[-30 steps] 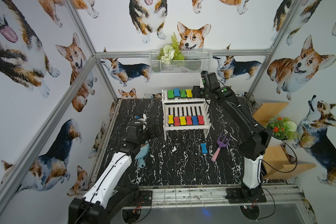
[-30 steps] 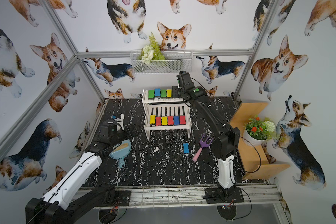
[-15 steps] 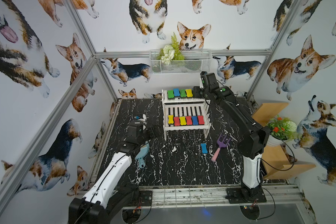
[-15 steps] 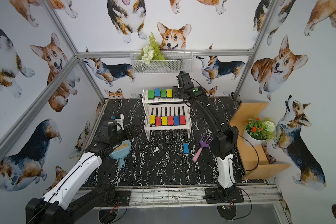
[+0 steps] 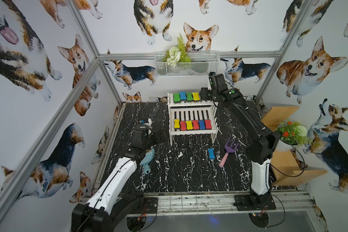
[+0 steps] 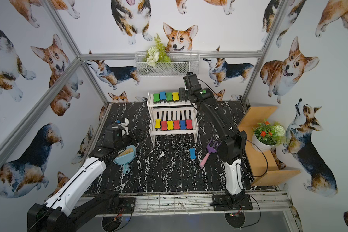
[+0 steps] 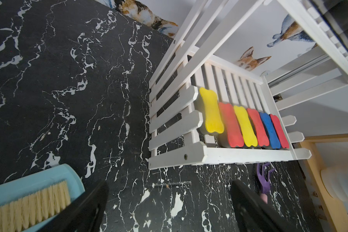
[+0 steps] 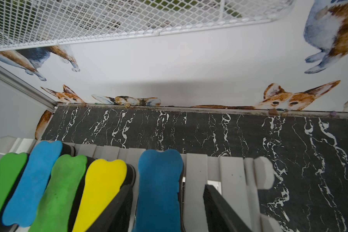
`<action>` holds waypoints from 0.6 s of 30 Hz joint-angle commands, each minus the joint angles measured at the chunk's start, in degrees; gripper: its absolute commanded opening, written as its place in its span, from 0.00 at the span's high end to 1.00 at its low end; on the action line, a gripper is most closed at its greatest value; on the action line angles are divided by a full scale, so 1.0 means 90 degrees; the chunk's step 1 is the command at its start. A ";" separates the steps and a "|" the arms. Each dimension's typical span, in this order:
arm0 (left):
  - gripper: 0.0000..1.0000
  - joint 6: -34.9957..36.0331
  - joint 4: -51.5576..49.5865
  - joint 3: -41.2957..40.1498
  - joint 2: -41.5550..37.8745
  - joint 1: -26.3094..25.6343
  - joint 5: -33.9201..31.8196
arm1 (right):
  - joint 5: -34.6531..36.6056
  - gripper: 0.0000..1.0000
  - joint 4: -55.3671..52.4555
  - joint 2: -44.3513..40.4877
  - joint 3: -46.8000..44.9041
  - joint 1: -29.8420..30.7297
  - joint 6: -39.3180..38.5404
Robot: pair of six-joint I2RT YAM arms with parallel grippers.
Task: Remove the whiteboard erasers from the shelf
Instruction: Pick up the whiteboard eraser from the shelf.
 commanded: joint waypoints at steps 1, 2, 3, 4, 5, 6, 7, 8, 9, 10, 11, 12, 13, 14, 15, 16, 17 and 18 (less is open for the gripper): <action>0.00 0.0054 0.0101 -0.0008 0.0010 -0.0006 0.0010 | -0.0056 0.38 -0.0221 0.0084 0.0036 -0.0001 -0.0114; 0.00 0.0054 0.0099 -0.0008 0.0010 -0.0006 0.0009 | -0.0076 0.38 -0.0229 0.0099 0.0027 -0.0001 -0.0124; 0.00 0.0054 0.0096 -0.0011 0.0020 -0.0006 0.0013 | -0.0080 0.38 -0.0228 0.0114 0.0026 -0.0001 -0.0132; 0.01 0.0054 0.0101 -0.0011 0.0024 -0.0006 0.0008 | -0.0086 0.39 -0.0231 0.0119 0.0012 -0.0001 -0.0132; 0.00 0.0054 0.0094 -0.0010 0.0033 -0.0006 0.0008 | -0.0077 0.39 -0.0239 0.0112 -0.0002 -0.0001 -0.0137; 0.00 0.0044 0.0101 -0.0008 0.0033 -0.0006 0.0013 | -0.0048 0.40 -0.0235 0.0125 -0.0012 -0.0001 -0.0137; 0.00 0.0044 0.0100 -0.0011 0.0039 -0.0006 0.0013 | -0.0012 0.41 -0.0238 0.0107 -0.0027 -0.0002 -0.0137; 0.00 0.0044 0.0105 -0.0009 0.0042 -0.0007 0.0011 | -0.0008 0.42 -0.0240 0.0099 -0.0041 -0.0001 -0.0127; 0.00 0.0044 0.0106 -0.0017 0.0044 -0.0001 0.0008 | 0.0001 0.43 -0.0229 0.0094 -0.0060 -0.0001 -0.0125; 0.00 0.0044 0.0111 -0.0018 0.0047 -0.0006 0.0007 | -0.0012 0.44 -0.0216 0.0085 -0.0071 -0.0001 -0.0117; 0.00 0.0041 0.0121 -0.0018 0.0049 -0.0006 0.0007 | 0.0001 0.46 -0.0207 0.0066 -0.0071 -0.0001 -0.0107; 0.00 0.0034 0.0121 -0.0017 0.0053 -0.0006 0.0017 | -0.0003 0.48 -0.0195 0.0057 -0.0071 -0.0001 -0.0099; 0.01 0.0034 0.0121 -0.0017 0.0058 -0.0006 0.0017 | 0.0000 0.50 -0.0183 0.0037 -0.0071 -0.0001 -0.0088; 0.00 0.0026 0.0130 -0.0020 0.0058 -0.0006 0.0027 | 0.0002 0.51 -0.0149 0.0001 -0.0079 -0.0001 -0.0078; 0.00 0.0029 0.0126 -0.0015 0.0067 -0.0006 0.0033 | 0.0010 0.54 -0.0129 -0.0032 -0.0081 -0.0001 -0.0064; 0.00 0.0024 0.0130 -0.0013 0.0074 -0.0006 0.0032 | 0.0037 0.55 -0.0112 -0.0055 -0.0081 -0.0001 -0.0048; 0.00 0.0024 0.0130 -0.0013 0.0076 -0.0006 0.0031 | 0.0041 0.56 -0.0107 -0.0075 -0.0081 -0.0001 -0.0031; 0.00 0.0024 0.0130 -0.0008 0.0084 -0.0006 0.0035 | 0.0045 0.57 -0.0090 -0.0114 -0.0090 -0.0001 -0.0009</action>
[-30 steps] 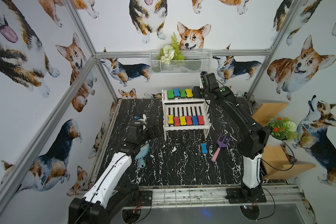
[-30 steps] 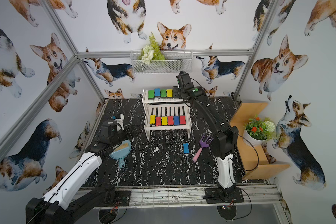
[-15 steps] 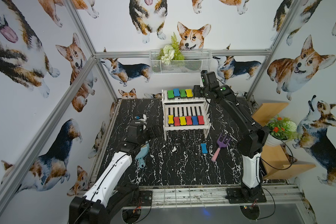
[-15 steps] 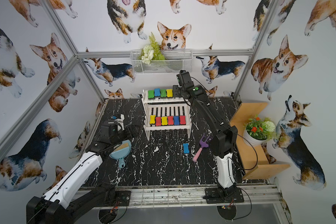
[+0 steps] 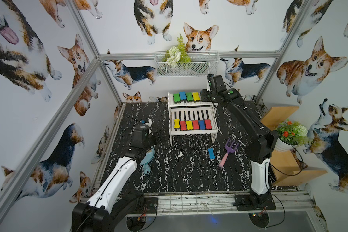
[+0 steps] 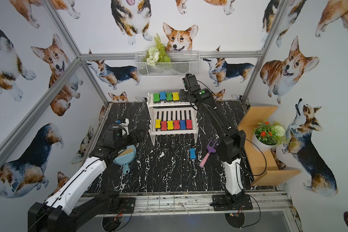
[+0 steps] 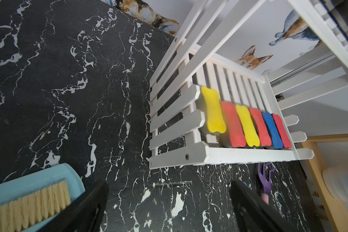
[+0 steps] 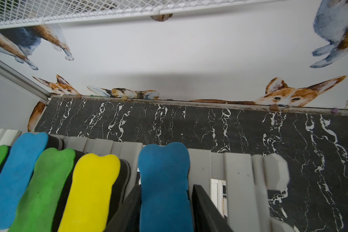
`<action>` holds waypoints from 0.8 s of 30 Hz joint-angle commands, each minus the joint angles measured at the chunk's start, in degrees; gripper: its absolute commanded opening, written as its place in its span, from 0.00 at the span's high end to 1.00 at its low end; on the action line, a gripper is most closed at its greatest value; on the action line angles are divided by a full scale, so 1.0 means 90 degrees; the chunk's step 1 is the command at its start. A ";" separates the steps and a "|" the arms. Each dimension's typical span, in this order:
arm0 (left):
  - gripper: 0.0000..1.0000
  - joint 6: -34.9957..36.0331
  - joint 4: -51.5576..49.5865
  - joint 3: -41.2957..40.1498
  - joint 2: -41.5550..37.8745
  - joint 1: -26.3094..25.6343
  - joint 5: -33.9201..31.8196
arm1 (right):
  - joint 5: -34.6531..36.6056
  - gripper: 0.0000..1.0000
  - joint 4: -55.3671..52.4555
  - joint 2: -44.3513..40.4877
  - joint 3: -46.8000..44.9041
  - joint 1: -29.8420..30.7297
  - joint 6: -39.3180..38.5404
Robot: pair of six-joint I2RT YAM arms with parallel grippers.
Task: Remove the whiteboard erasers from the shelf
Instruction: Pick up the whiteboard eraser from the shelf, then place the whiteboard eraser at the center of the board.
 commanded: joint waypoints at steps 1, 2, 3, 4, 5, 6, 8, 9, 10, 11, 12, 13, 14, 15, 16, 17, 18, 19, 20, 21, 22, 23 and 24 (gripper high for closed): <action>0.00 0.0027 0.0126 -0.0005 0.0014 -0.0006 0.0033 | 0.0055 0.58 0.0059 -0.0153 -0.0030 -0.0001 0.0103; 0.00 0.0027 0.0121 -0.0005 0.0005 -0.0006 0.0034 | 0.0036 0.58 0.0093 -0.0213 -0.0057 -0.0001 0.0137; 0.00 0.0032 0.0124 0.0000 0.0006 -0.0006 0.0037 | 0.0006 0.59 0.0135 -0.0269 -0.0075 -0.0001 0.0170; 0.00 0.0030 0.0124 0.0004 0.0013 -0.0006 0.0031 | -0.0033 0.60 0.0202 -0.0351 -0.0123 0.0004 0.0211; 0.00 0.0036 0.0121 0.0000 0.0006 -0.0006 0.0036 | -0.0072 0.60 0.0280 -0.0457 -0.0190 -0.0001 0.0258; 0.00 0.0028 0.0116 0.0004 0.0008 -0.0006 0.0029 | -0.0106 0.61 0.0337 -0.0536 -0.0238 -0.0001 0.0299; 0.00 0.0031 0.0116 0.0005 0.0012 -0.0006 0.0021 | -0.0223 0.61 0.0388 -0.0727 -0.0328 -0.0001 0.0402; 0.01 0.0027 0.0116 0.0009 0.0004 -0.0006 0.0028 | -0.0279 0.62 0.0381 -0.0830 -0.0393 0.0010 0.0459; 0.00 0.0027 0.0106 0.0018 0.0001 -0.0006 0.0022 | -0.0344 0.62 0.0418 -0.0997 -0.0566 0.0028 0.0504; 0.00 0.0028 0.0099 0.0022 -0.0015 -0.0006 0.0021 | -0.0366 0.62 0.0514 -0.1224 -0.0848 0.0059 0.0546; 0.00 0.0027 0.0114 0.0023 -0.0022 -0.0006 0.0021 | -0.0370 0.62 0.0631 -0.1443 -0.1161 0.0106 0.0601; 0.00 0.0029 0.0106 0.0019 -0.0032 -0.0006 0.0012 | -0.0404 0.62 0.0828 -0.1763 -0.1651 0.0182 0.0664; 0.00 0.0027 0.0106 0.0034 -0.0032 -0.0006 0.0013 | -0.0425 0.62 0.1030 -0.2105 -0.2148 0.0258 0.0742; 0.00 0.0027 0.0106 0.0034 -0.0043 -0.0006 0.0011 | -0.0413 0.62 0.1233 -0.2390 -0.2615 0.0341 0.0819; 0.00 0.0027 0.0095 0.0034 -0.0066 -0.0006 -0.0005 | -0.0383 0.62 0.1418 -0.2731 -0.3116 0.0447 0.0905; 0.00 0.0027 0.0095 0.0026 -0.0090 -0.0004 -0.0004 | -0.0378 0.62 0.1574 -0.3065 -0.3623 0.0554 0.1020; 0.00 0.0027 0.0101 0.0023 -0.0095 -0.0006 -0.0002 | -0.0358 0.62 0.1706 -0.3325 -0.4028 0.0649 0.1134; 0.00 0.0027 0.0106 0.0024 -0.0107 -0.0006 -0.0008 | -0.0348 0.63 0.1850 -0.3633 -0.4515 0.0767 0.1268; 0.00 0.0027 0.0094 0.0023 -0.0117 -0.0006 0.0001 | -0.0338 0.63 0.1939 -0.3910 -0.4956 0.0870 0.1400; 0.00 0.0034 0.0091 0.0022 -0.0117 -0.0006 0.0006 | -0.0338 0.63 0.2031 -0.4130 -0.5323 0.0957 0.1526; 0.00 0.0038 0.0087 0.0022 -0.0131 -0.0006 0.0013 | -0.0352 0.63 0.2116 -0.4387 -0.5740 0.1052 0.1648; 0.00 0.0044 0.0078 0.0021 -0.0142 -0.0006 0.0021 | -0.0357 0.63 0.2175 -0.4625 -0.6116 0.1131 0.1781; 0.00 0.0046 0.0069 0.0023 -0.0157 -0.0006 0.0020 | -0.0348 0.63 0.2205 -0.4801 -0.6428 0.1227 0.1890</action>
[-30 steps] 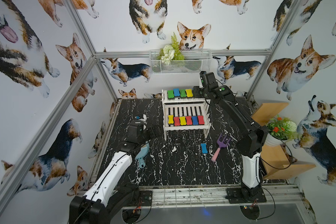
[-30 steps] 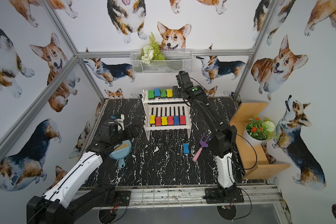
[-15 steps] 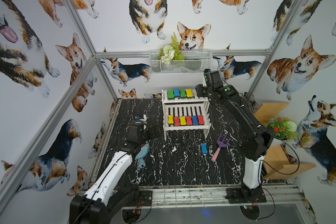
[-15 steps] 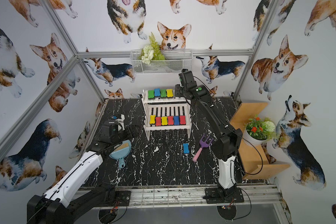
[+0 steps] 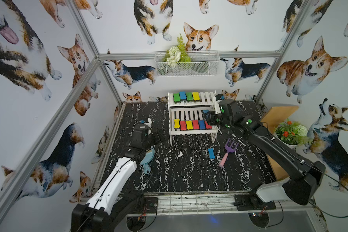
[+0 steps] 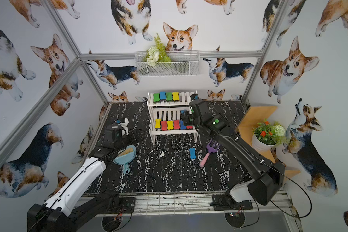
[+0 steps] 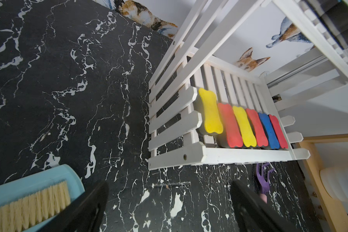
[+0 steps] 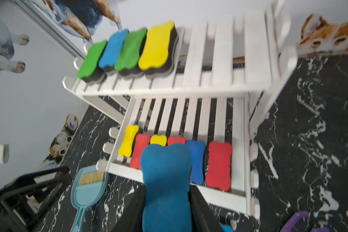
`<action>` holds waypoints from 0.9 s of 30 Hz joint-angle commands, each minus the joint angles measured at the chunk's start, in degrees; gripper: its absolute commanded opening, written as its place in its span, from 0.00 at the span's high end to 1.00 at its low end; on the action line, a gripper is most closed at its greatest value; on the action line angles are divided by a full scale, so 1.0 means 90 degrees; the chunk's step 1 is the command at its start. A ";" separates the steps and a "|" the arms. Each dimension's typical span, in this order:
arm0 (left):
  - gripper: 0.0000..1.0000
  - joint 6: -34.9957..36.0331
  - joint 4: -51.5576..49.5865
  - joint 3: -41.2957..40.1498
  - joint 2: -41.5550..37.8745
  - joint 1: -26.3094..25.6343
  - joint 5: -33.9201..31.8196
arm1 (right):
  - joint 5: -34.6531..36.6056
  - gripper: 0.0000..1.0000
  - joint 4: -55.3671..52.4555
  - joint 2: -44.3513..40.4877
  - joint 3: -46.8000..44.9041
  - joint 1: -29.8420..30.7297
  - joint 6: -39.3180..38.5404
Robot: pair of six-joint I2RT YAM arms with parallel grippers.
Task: Remove the whiteboard erasers from the shelf
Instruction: Place the whiteboard eraser at the center of the board.
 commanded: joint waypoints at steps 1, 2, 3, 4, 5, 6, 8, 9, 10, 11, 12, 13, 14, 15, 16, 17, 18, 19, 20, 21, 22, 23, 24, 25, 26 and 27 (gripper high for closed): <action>0.00 0.0056 0.0061 0.0023 -0.0061 -0.0006 0.0016 | 0.0040 0.64 0.0567 -0.0539 -0.0888 0.0244 0.0639; 0.00 0.0065 0.0055 0.0016 -0.0070 -0.0006 0.0002 | 0.0066 0.64 0.0589 -0.0717 -0.1195 0.0345 0.0750; 0.00 0.0066 0.0060 0.0016 -0.0088 -0.0005 0.0002 | 0.0117 0.64 0.0599 -0.0860 -0.1453 0.0433 0.0845; 0.00 0.0066 0.0058 0.0014 -0.0100 -0.0007 -0.0008 | 0.0169 0.64 0.0607 -0.1017 -0.1764 0.0533 0.0962; 0.00 0.0056 0.0060 0.0012 -0.0094 -0.0006 -0.0012 | 0.0190 0.64 0.0651 -0.1146 -0.2075 0.0610 0.1062; 0.01 0.0056 0.0060 0.0013 -0.0099 -0.0006 -0.0012 | 0.0201 0.64 0.0698 -0.1247 -0.2333 0.0664 0.1162; 0.00 0.0046 0.0079 0.0014 -0.0099 -0.0006 -0.0001 | 0.0188 0.64 0.0876 -0.1317 -0.2952 0.0752 0.1364; 0.00 0.0046 0.0079 0.0014 -0.0096 -0.0006 0.0015 | 0.0186 0.64 0.0997 -0.1316 -0.3199 0.0789 0.1439; 0.00 0.0046 0.0071 0.0021 -0.0089 -0.0006 0.0020 | 0.0205 0.64 0.1163 -0.1406 -0.3475 0.0830 0.1533; 0.00 0.0055 0.0069 0.0013 -0.0089 -0.0006 0.0025 | 0.0220 0.64 0.1410 -0.1495 -0.3735 0.0889 0.1600; 0.00 0.0056 0.0069 0.0009 -0.0080 -0.0006 0.0024 | 0.0290 0.65 0.1616 -0.1461 -0.3921 0.0955 0.1662; 0.00 0.0056 0.0064 0.0008 -0.0070 -0.0006 0.0021 | 0.0349 0.65 0.1832 -0.1408 -0.4091 0.1016 0.1731; 0.00 0.0056 0.0067 0.0014 -0.0062 -0.0006 0.0023 | 0.0400 0.65 0.2042 -0.1198 -0.4200 0.1068 0.1749; 0.00 0.0051 0.0069 0.0015 -0.0060 -0.0006 0.0030 | 0.0508 0.65 0.2155 -0.1073 -0.4229 0.1118 0.1738; 0.00 0.0046 0.0069 0.0021 -0.0047 -0.0006 0.0030 | 0.0625 0.65 0.2253 -0.0927 -0.4212 0.1153 0.1712; 0.01 0.0046 0.0069 0.0023 -0.0042 -0.0006 0.0040 | 0.0725 0.65 0.2349 -0.0791 -0.4186 0.1181 0.1652; 0.00 0.0046 0.0078 0.0022 -0.0032 -0.0006 0.0043 | 0.0818 0.65 0.2409 -0.0661 -0.4164 0.1186 0.1624; 0.00 0.0046 0.0074 0.0024 -0.0012 -0.0006 0.0045 | 0.0903 0.65 0.2448 -0.0497 -0.4135 0.1186 0.1648; 0.00 0.0046 0.0069 0.0039 0.0008 -0.0006 0.0045 | 0.0941 0.65 0.2488 -0.0326 -0.4113 0.1186 0.1670; 0.00 0.0046 0.0062 0.0043 0.0020 -0.0005 0.0050 | 0.0989 0.65 0.2501 -0.0172 -0.4085 0.1186 0.1716; 0.00 0.0046 0.0066 0.0042 0.0028 -0.0006 0.0046 | 0.1048 0.65 0.2523 -0.0002 -0.4064 0.1186 0.1779; 0.00 0.0037 0.0065 0.0040 0.0037 -0.0006 0.0046 | 0.1099 0.65 0.2600 0.0149 -0.4063 0.1195 0.1817; 0.00 0.0036 0.0069 0.0039 0.0039 -0.0006 0.0053 | 0.1119 0.65 0.2673 0.0274 -0.4068 0.1205 0.1820; 0.00 0.0036 0.0069 0.0034 0.0038 -0.0006 0.0046 | 0.1177 0.65 0.2689 0.0428 -0.4041 0.1221 0.1864; 0.01 0.0032 0.0065 0.0031 0.0036 -0.0006 0.0046 | 0.1290 0.66 0.2687 0.0565 -0.4008 0.1246 0.1929; 0.00 0.0027 0.0060 0.0029 0.0040 -0.0006 0.0045 | 0.1382 0.66 0.2699 0.0669 -0.3989 0.1287 0.1974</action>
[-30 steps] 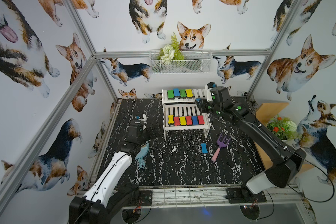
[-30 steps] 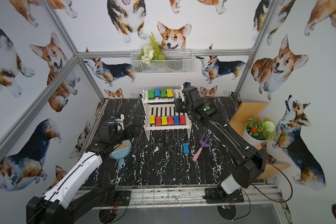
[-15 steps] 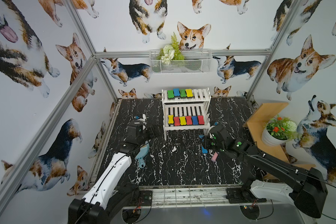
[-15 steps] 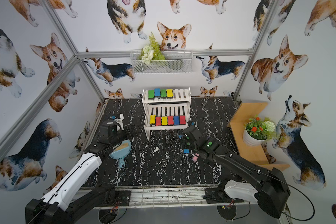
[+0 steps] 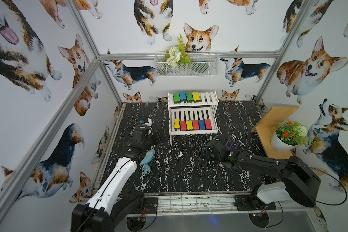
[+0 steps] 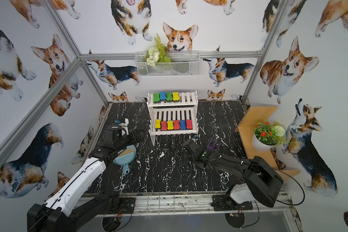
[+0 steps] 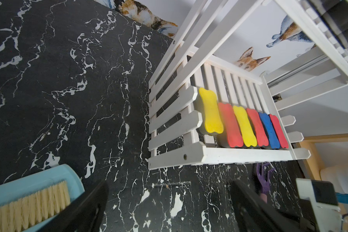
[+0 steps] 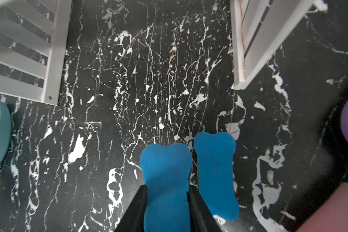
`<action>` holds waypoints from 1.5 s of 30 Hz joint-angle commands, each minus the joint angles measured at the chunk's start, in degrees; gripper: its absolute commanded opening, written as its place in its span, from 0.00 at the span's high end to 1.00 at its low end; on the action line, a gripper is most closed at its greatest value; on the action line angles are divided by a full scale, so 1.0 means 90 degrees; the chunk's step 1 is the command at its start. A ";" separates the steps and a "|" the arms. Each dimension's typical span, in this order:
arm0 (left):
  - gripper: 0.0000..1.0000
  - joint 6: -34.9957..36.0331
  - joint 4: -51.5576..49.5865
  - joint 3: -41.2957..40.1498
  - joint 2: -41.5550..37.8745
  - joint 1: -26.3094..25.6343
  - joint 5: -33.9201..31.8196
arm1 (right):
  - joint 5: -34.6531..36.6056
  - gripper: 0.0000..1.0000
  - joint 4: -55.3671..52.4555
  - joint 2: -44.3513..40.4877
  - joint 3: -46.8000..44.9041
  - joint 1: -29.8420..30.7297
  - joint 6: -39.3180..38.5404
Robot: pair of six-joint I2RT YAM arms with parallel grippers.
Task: Remove the whiteboard erasers from the shelf
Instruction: Place the whiteboard eraser at the center of the board.
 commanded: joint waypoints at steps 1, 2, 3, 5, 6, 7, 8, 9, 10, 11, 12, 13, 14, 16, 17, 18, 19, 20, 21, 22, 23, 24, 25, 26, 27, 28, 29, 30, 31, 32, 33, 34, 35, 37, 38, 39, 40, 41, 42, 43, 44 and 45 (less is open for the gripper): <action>0.01 0.0033 0.0061 0.0029 0.0014 -0.0006 0.0040 | 0.0441 0.66 0.0349 0.0301 0.0102 0.0110 0.0231; 0.00 0.0039 0.0061 0.0032 0.0003 -0.0006 0.0046 | 0.0472 0.66 0.0407 0.0385 0.0111 0.0143 0.0253; 0.01 0.0044 0.0053 0.0034 -0.0003 -0.0006 0.0033 | 0.0556 0.66 0.0408 0.0476 0.0143 0.0189 0.0328; 0.00 0.0044 0.0052 0.0024 0.0006 -0.0006 0.0024 | 0.0673 0.67 0.0423 0.0639 0.0189 0.0247 0.0410; 0.00 0.0035 0.0052 0.0019 0.0017 -0.0006 0.0018 | 0.0708 0.66 0.0431 0.0717 0.0209 0.0264 0.0434; 0.00 0.0029 0.0062 0.0023 0.0026 -0.0004 0.0030 | 0.0736 0.67 0.0417 0.0786 0.0238 0.0265 0.0474; 0.00 0.0024 0.0057 0.0019 0.0044 -0.0006 0.0039 | 0.0740 0.67 0.0417 0.0836 0.0248 0.0265 0.0493; 0.00 0.0024 0.0061 0.0023 0.0046 -0.0006 0.0045 | 0.0753 0.67 0.0417 0.0882 0.0265 0.0265 0.0487; 0.00 0.0024 0.0062 0.0020 0.0060 -0.0006 0.0038 | 0.0771 0.66 0.0435 0.0930 0.0268 0.0265 0.0489; 0.00 0.0024 0.0062 0.0024 0.0064 -0.0006 0.0042 | 0.0766 0.66 0.0455 0.0955 0.0271 0.0265 0.0490; 0.00 0.0024 0.0070 0.0024 0.0070 -0.0006 0.0038 | 0.0770 0.66 0.0479 0.0992 0.0283 0.0265 0.0480; 0.00 0.0024 0.0072 0.0024 0.0070 -0.0006 0.0042 | 0.0747 0.65 0.0485 0.1037 0.0300 0.0265 0.0468; 0.00 0.0015 0.0082 0.0024 0.0075 -0.0006 0.0046 | 0.0749 0.64 0.0459 0.1078 0.0324 0.0265 0.0463; 0.00 0.0014 0.0082 0.0024 0.0097 -0.0006 0.0055 | 0.0724 0.61 0.0436 0.1140 0.0372 0.0265 0.0440; 0.00 0.0014 0.0082 0.0024 0.0096 -0.0006 0.0057 | 0.0715 0.59 0.0445 0.1145 0.0382 0.0265 0.0438; 0.00 0.0014 0.0082 0.0024 0.0100 -0.0006 0.0066 | 0.0699 0.56 0.0455 0.1152 0.0378 0.0265 0.0429; 0.00 0.0014 0.0082 0.0020 0.0103 -0.0006 0.0058 | 0.0695 0.54 0.0464 0.1152 0.0385 0.0265 0.0421; 0.00 0.0014 0.0079 0.0016 0.0096 -0.0006 0.0056 | 0.0677 0.52 0.0475 0.1152 0.0388 0.0265 0.0419; 0.00 0.0014 0.0072 0.0014 0.0090 -0.0006 0.0054 | 0.0683 0.52 0.0475 0.1152 0.0388 0.0265 0.0411; 0.01 0.0014 0.0068 0.0021 0.0085 -0.0006 0.0048 | 0.0676 0.51 0.0475 0.1144 0.0386 0.0265 0.0415; 0.00 0.0015 0.0072 0.0015 0.0085 -0.0006 0.0049 | 0.0692 0.51 0.0480 0.1116 0.0373 0.0265 0.0410; 0.00 0.0014 0.0071 0.0019 0.0076 -0.0006 0.0039 | 0.0687 0.50 0.0492 0.1081 0.0360 0.0265 0.0409; 0.00 0.0014 0.0065 0.0022 0.0075 -0.0006 0.0056 | 0.0687 0.50 0.0495 0.1038 0.0341 0.0265 0.0410; 0.01 0.0014 0.0062 0.0023 0.0075 -0.0006 0.0038 | 0.0693 0.49 0.0478 0.0980 0.0332 0.0270 0.0412; 0.00 0.0014 0.0055 0.0031 0.0076 -0.0006 0.0052 | 0.0703 0.49 0.0461 0.0912 0.0324 0.0282 0.0412; 0.00 0.0010 0.0062 0.0024 0.0067 -0.0006 0.0048 | 0.0745 0.49 0.0431 0.0815 0.0326 0.0299 0.0403; 0.00 0.0008 0.0052 0.0024 0.0063 -0.0006 0.0052 | 0.0779 0.49 0.0382 0.0711 0.0337 0.0311 0.0367; 0.00 0.0005 0.0054 0.0019 0.0057 -0.0006 0.0056 | 0.0809 0.49 0.0329 0.0610 0.0346 0.0314 0.0344; 0.00 0.0001 0.0062 0.0018 0.0057 -0.0006 0.0071 | 0.0815 0.48 0.0261 0.0480 0.0359 0.0314 0.0320; 0.00 -0.0005 0.0062 0.0024 0.0066 -0.0006 0.0072 | 0.0818 0.48 0.0204 0.0367 0.0366 0.0314 0.0310; 0.00 -0.0015 0.0062 0.0030 0.0069 -0.0006 0.0093 | 0.0797 0.48 0.0151 0.0214 0.0369 0.0314 0.0259; 0.00 -0.0015 0.0054 0.0033 0.0065 -0.0006 0.0100 | 0.0789 0.48 0.0093 0.0047 0.0373 0.0314 0.0200; 0.00 -0.0022 0.0060 0.0029 0.0065 -0.0006 0.0113 | 0.0810 0.48 -0.0012 -0.0087 0.0384 0.0314 0.0187; 0.01 -0.0029 0.0072 0.0019 0.0068 -0.0006 0.0133 | 0.0766 0.48 -0.0194 -0.0434 0.0415 0.0314 0.0094; 0.00 -0.0033 0.0081 0.0015 0.0060 -0.0006 0.0136 | 0.0686 0.48 -0.0247 -0.0566 0.0433 0.0314 0.0036; 0.01 -0.0042 0.0094 0.0000 0.0057 -0.0006 0.0157 | 0.0577 0.47 -0.0280 -0.0730 0.0449 0.0314 -0.0033; 0.01 -0.0051 0.0115 -0.0016 0.0054 -0.0006 0.0165 | 0.0464 0.47 -0.0339 -0.0881 0.0454 0.0314 -0.0068; 0.00 -0.0061 0.0121 -0.0015 0.0052 -0.0006 0.0179 | 0.0389 0.47 -0.0380 -0.1010 0.0464 0.0314 -0.0099; 0.00 -0.0060 0.0123 -0.0012 0.0063 -0.0006 0.0184 | 0.0273 0.47 -0.0393 -0.1149 0.0483 0.0316 -0.0159; 0.00 -0.0063 0.0121 0.0008 0.0074 -0.0006 0.0203 | 0.0192 0.46 -0.0458 -0.1271 0.0511 0.0314 -0.0162; 0.00 -0.0061 0.0112 0.0023 0.0085 -0.0006 0.0214 | 0.0135 0.45 -0.0507 -0.1373 0.0550 0.0318 -0.0189; 0.01 -0.0061 0.0109 0.0034 0.0085 -0.0006 0.0234 | 0.0056 0.44 -0.0538 -0.1465 0.0594 0.0314 -0.0237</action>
